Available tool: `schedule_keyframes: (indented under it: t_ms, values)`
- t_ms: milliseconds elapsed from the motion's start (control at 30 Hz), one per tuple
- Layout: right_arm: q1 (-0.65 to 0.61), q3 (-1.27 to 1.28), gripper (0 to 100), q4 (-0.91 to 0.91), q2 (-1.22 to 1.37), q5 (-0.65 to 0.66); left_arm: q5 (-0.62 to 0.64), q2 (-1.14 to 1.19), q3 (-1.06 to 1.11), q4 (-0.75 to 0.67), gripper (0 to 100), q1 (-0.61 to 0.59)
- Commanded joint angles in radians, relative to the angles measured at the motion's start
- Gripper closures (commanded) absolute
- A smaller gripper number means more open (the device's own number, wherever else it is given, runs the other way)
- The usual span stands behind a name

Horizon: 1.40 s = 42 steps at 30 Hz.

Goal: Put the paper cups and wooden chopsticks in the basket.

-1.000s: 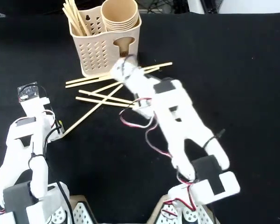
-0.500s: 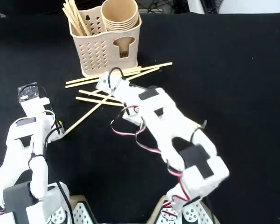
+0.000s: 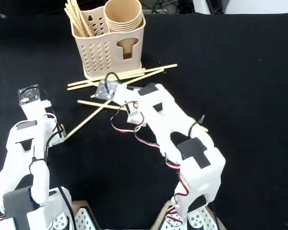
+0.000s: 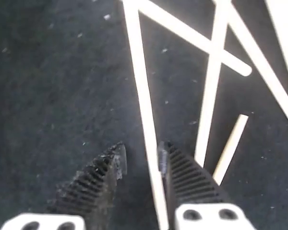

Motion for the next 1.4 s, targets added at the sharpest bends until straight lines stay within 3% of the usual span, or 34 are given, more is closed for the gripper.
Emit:
schedule_keyframes:
  t_ms: [0,333,567,800,1100,1233,1367]
  values:
    - [0.011,-0.041,98.5,0.017,-0.007,0.04,0.008,-0.005,-0.007,-0.011,83,0.012]
    - [0.051,-0.03,98.6,0.029,-0.13,0.038,0.008,-0.005,-0.008,-0.011,83,0.012]
    - [0.051,-0.035,98.2,-0.086,-0.151,-0.026,0.008,-0.005,-0.01,-0.012,83,0.012]
    - [0.063,-0.11,81.8,-0.087,0.016,-0.031,0.008,-0.005,-0.008,-0.012,83,0.012]
    - [0.064,-0.171,83.6,-0.087,0.104,-0.028,0.008,-0.005,-0.008,-0.012,83,0.012]
    - [0.06,-0.179,99.4,-0.054,0.088,-0.031,0.008,-0.005,-0.008,-0.012,83,0.012]
    - [0.071,-0.17,98.6,-0.046,0.024,-0.032,0.008,-0.005,-0.008,-0.012,83,0.012]
